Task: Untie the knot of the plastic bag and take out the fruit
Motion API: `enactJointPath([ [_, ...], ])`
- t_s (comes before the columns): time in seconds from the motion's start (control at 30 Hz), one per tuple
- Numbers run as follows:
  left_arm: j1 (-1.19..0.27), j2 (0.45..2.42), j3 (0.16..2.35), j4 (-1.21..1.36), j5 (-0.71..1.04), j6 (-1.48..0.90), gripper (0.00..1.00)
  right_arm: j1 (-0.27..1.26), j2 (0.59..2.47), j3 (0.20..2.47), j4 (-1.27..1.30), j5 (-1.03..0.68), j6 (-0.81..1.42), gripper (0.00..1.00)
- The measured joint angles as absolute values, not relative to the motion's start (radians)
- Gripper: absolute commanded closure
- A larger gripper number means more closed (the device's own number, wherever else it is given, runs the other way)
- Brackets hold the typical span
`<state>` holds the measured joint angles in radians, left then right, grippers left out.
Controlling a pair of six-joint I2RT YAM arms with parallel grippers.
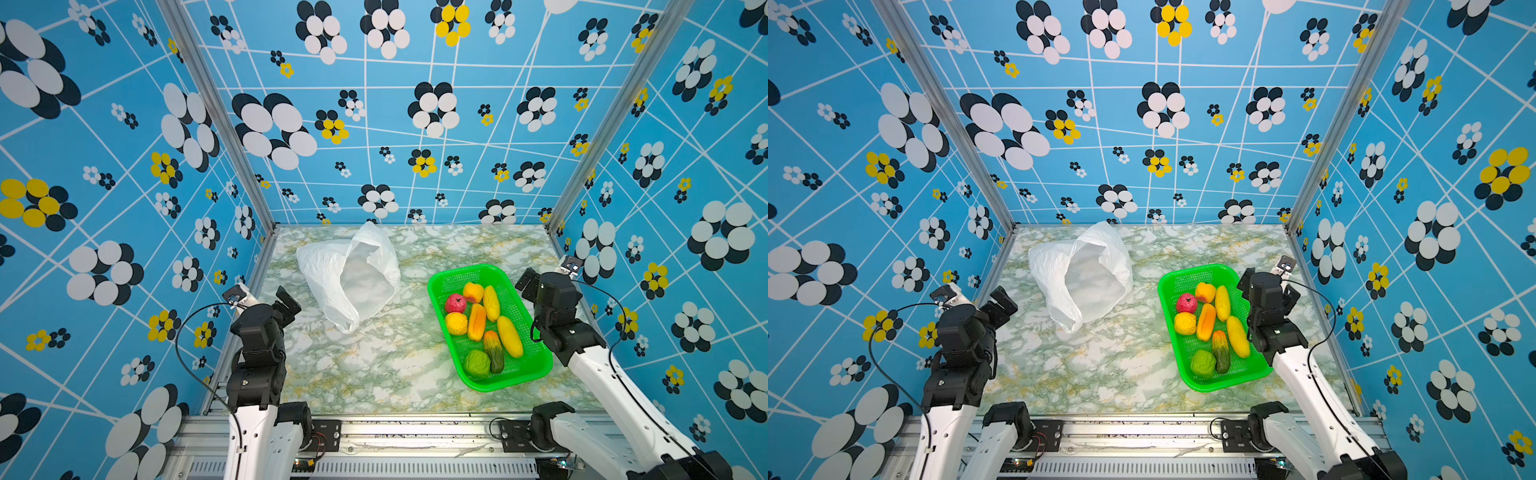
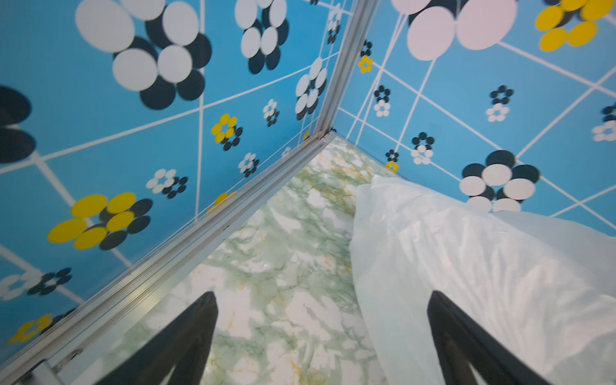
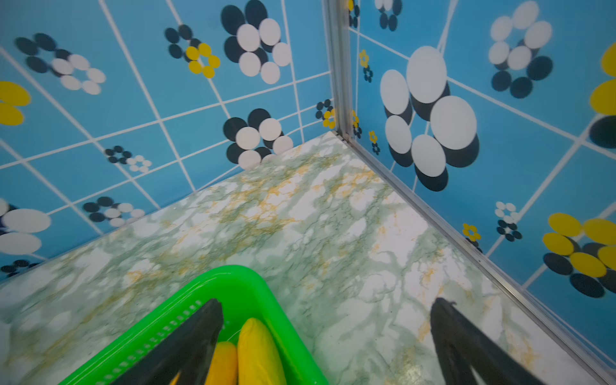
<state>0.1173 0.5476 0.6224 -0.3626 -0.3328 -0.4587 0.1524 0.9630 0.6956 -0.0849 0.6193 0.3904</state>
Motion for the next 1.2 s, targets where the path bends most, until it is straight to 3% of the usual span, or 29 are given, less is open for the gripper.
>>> enactJointPath([
  [0.3, 0.216, 0.651, 0.429, -0.266, -0.311, -0.48, 0.01, -0.073, 1.092, 0.569, -0.112, 0.585, 0.504, 0.01],
  [0.5, 0.217, 0.621, 0.423, -0.221, -0.3, -0.48, 0.01, -0.149, 1.168, 0.59, -0.242, 0.53, 0.607, 0.01],
  [0.63, 0.217, 0.576, 0.402, -0.2, -0.299, -0.487, 0.01, -0.154, 1.168, 0.59, -0.259, 0.407, 0.641, 0.01],
  [0.83, 0.218, 0.553, 0.381, -0.171, -0.299, -0.491, 0.01, -0.076, 1.134, 0.57, -0.234, 0.278, 0.696, 0.01],
  [1.2, 0.222, 0.58, 0.314, -0.069, -0.253, -0.498, 0.01, 0.202, 1.14, 0.506, -0.137, 0.216, 0.862, 0.01],
])
